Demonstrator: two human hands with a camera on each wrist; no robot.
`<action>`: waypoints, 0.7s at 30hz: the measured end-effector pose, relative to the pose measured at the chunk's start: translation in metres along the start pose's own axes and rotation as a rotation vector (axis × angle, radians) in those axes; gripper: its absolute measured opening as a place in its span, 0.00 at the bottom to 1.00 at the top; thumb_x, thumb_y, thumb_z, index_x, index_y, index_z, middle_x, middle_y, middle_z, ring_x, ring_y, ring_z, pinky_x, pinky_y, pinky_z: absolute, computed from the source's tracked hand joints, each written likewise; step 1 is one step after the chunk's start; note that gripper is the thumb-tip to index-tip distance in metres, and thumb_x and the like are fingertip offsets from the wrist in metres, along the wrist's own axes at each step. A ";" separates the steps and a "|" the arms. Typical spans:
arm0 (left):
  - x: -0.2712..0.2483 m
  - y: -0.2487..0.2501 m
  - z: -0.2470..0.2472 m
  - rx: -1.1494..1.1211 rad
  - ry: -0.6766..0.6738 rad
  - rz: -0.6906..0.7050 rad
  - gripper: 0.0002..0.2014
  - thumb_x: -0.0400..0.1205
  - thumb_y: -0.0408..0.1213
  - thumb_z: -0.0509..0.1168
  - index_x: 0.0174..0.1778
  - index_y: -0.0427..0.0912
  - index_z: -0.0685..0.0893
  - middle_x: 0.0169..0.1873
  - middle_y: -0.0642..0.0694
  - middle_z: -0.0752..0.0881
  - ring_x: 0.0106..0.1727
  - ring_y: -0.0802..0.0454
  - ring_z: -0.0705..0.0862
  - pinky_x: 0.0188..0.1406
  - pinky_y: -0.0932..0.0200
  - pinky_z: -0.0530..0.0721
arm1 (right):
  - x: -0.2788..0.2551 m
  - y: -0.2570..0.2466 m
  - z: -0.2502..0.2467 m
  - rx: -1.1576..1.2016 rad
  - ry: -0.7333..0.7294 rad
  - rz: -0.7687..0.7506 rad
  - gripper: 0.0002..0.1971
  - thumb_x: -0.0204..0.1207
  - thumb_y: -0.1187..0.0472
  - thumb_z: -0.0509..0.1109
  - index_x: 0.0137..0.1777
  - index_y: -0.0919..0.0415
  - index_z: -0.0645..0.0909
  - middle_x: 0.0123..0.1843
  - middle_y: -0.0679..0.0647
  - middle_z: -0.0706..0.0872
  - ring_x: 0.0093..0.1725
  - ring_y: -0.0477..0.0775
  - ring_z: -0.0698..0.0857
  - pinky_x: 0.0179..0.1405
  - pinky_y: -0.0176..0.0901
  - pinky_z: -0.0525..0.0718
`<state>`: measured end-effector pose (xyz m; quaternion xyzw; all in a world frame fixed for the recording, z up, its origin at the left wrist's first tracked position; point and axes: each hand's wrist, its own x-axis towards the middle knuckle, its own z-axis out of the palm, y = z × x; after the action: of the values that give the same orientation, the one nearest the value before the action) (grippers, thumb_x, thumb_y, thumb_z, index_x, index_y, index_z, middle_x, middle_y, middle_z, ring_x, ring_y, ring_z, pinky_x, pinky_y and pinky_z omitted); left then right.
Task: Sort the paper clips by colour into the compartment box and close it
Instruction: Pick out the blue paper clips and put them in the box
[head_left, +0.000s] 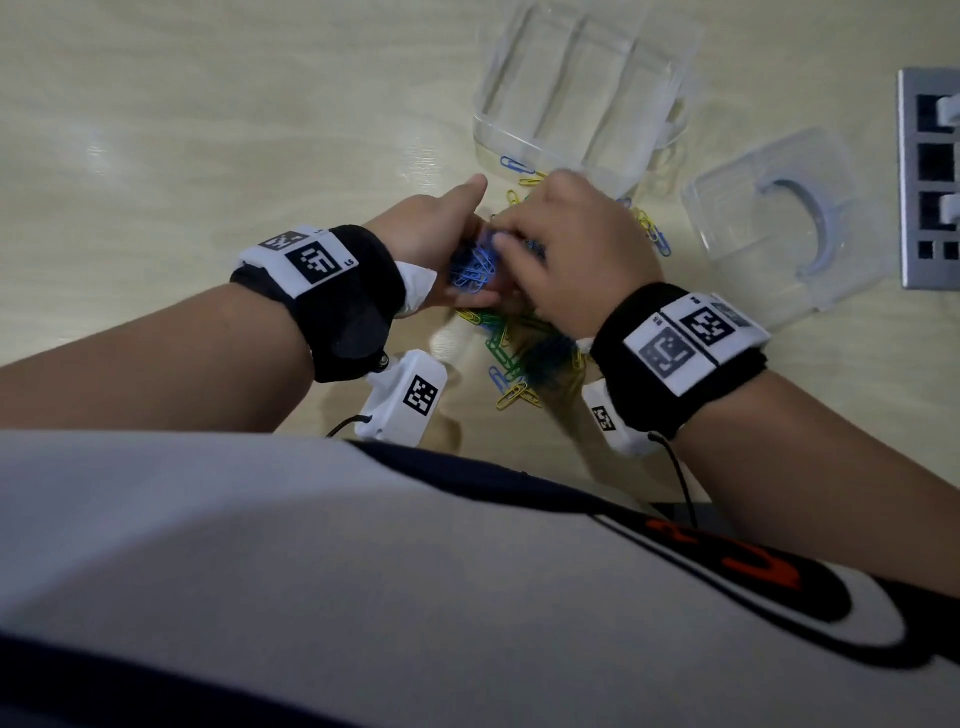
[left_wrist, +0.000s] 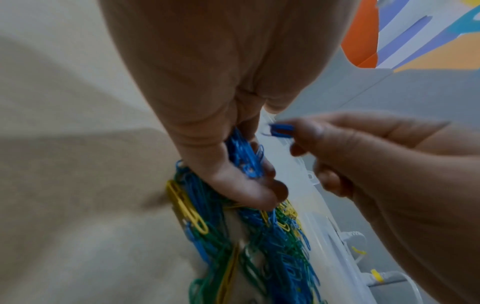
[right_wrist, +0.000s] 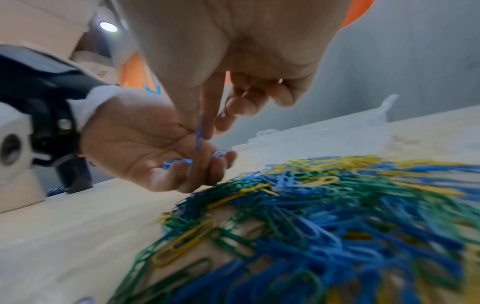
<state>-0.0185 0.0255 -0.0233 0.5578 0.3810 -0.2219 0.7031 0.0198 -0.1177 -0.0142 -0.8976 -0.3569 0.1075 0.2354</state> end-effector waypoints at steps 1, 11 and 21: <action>0.000 0.000 0.001 -0.023 0.020 0.019 0.21 0.85 0.52 0.57 0.43 0.35 0.82 0.39 0.38 0.87 0.41 0.43 0.88 0.42 0.48 0.89 | 0.001 -0.006 0.002 0.006 -0.007 -0.037 0.14 0.78 0.49 0.63 0.54 0.51 0.87 0.50 0.54 0.81 0.51 0.57 0.82 0.52 0.55 0.79; 0.001 -0.001 -0.011 0.051 0.003 -0.062 0.28 0.87 0.55 0.47 0.36 0.38 0.81 0.22 0.44 0.81 0.23 0.52 0.80 0.24 0.65 0.80 | 0.030 0.016 0.013 -0.307 -0.176 0.068 0.12 0.79 0.52 0.65 0.59 0.51 0.84 0.59 0.56 0.79 0.63 0.61 0.77 0.59 0.53 0.72; 0.004 0.005 -0.007 0.003 -0.011 -0.064 0.28 0.87 0.56 0.48 0.43 0.35 0.82 0.30 0.42 0.83 0.30 0.50 0.84 0.32 0.61 0.87 | 0.021 0.010 -0.012 -0.069 -0.061 0.165 0.05 0.76 0.50 0.70 0.45 0.48 0.84 0.45 0.44 0.77 0.49 0.51 0.82 0.62 0.54 0.77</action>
<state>-0.0143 0.0337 -0.0241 0.5453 0.3944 -0.2478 0.6969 0.0453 -0.1133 -0.0097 -0.9279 -0.2921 0.1416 0.1835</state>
